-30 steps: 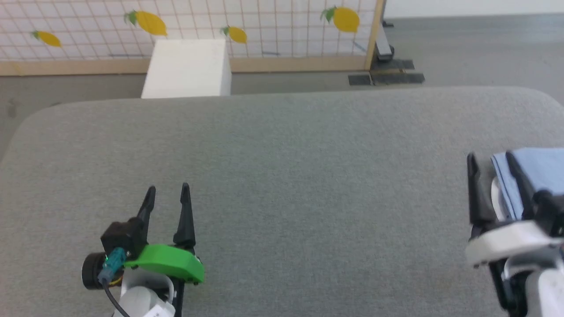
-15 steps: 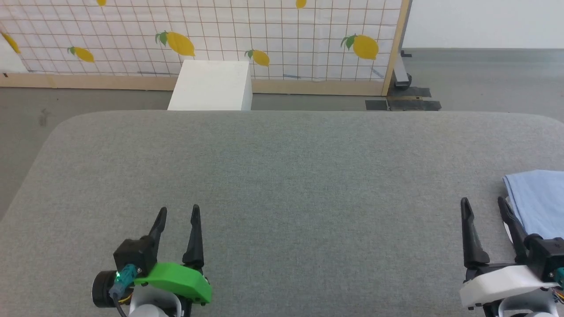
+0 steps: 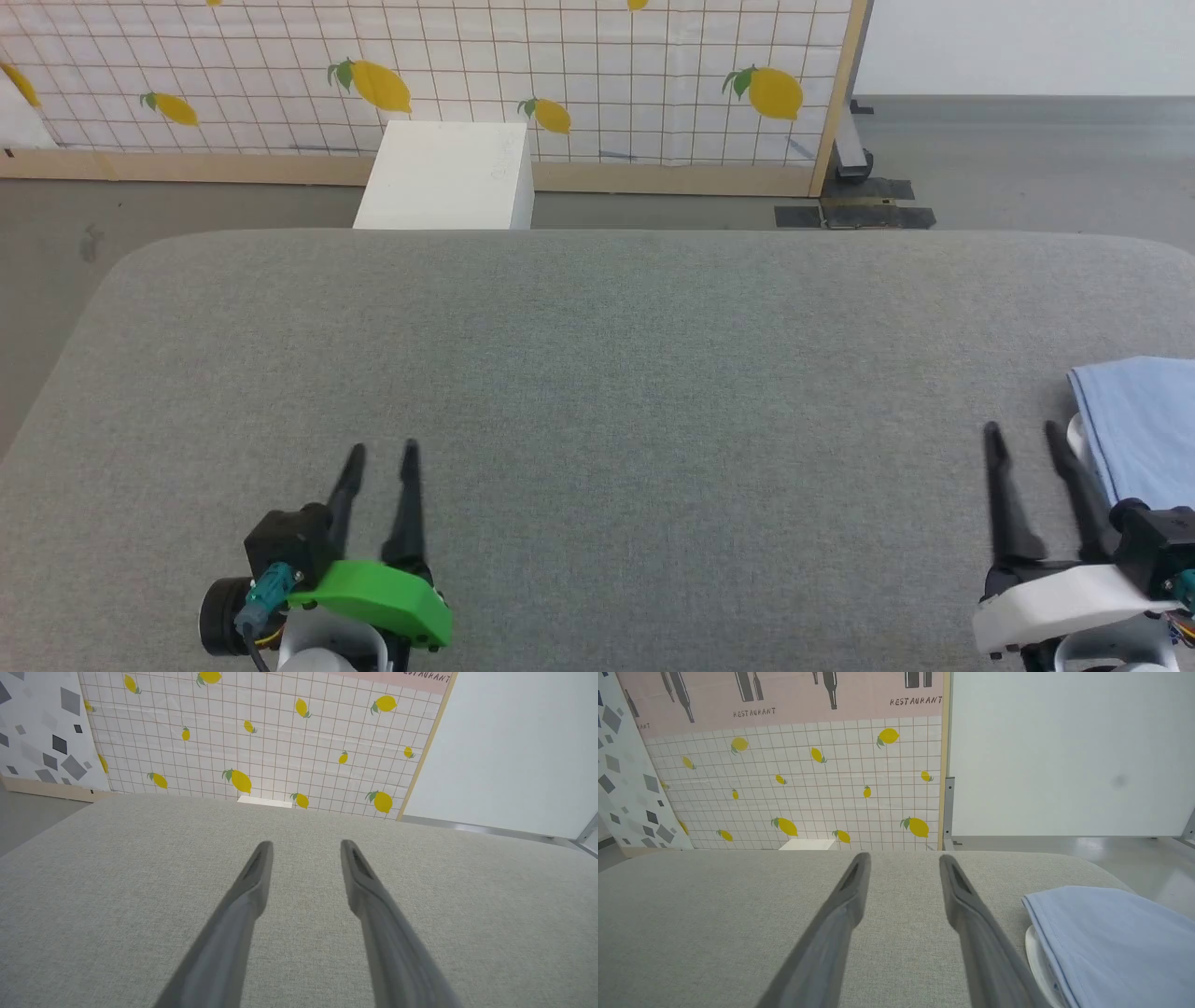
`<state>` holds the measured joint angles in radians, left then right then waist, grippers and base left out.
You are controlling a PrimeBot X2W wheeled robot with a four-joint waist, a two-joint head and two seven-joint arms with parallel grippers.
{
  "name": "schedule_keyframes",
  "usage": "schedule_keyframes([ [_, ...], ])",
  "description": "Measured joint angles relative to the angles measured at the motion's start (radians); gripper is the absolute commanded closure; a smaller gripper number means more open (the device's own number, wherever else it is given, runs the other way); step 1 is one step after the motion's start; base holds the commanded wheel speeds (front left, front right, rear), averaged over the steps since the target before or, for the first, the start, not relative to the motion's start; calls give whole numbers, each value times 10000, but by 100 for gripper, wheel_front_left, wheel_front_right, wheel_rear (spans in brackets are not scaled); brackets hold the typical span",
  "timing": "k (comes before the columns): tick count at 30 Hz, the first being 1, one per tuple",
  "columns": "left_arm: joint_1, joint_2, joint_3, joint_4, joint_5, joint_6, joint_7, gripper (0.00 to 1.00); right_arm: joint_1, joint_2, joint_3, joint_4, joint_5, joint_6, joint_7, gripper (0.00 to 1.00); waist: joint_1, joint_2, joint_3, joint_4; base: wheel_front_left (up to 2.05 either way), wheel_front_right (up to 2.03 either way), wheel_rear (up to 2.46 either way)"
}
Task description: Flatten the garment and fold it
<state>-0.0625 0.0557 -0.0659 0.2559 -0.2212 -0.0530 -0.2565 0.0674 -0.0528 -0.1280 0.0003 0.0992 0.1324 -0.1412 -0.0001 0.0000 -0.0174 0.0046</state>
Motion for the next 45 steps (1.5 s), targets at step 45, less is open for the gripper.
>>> schedule_keyframes([
  [45,10,0,165,-700,560,105,709,100,-50,-2,334,0,-230,0,370,100,0,0,52,-15,0,0,0],
])
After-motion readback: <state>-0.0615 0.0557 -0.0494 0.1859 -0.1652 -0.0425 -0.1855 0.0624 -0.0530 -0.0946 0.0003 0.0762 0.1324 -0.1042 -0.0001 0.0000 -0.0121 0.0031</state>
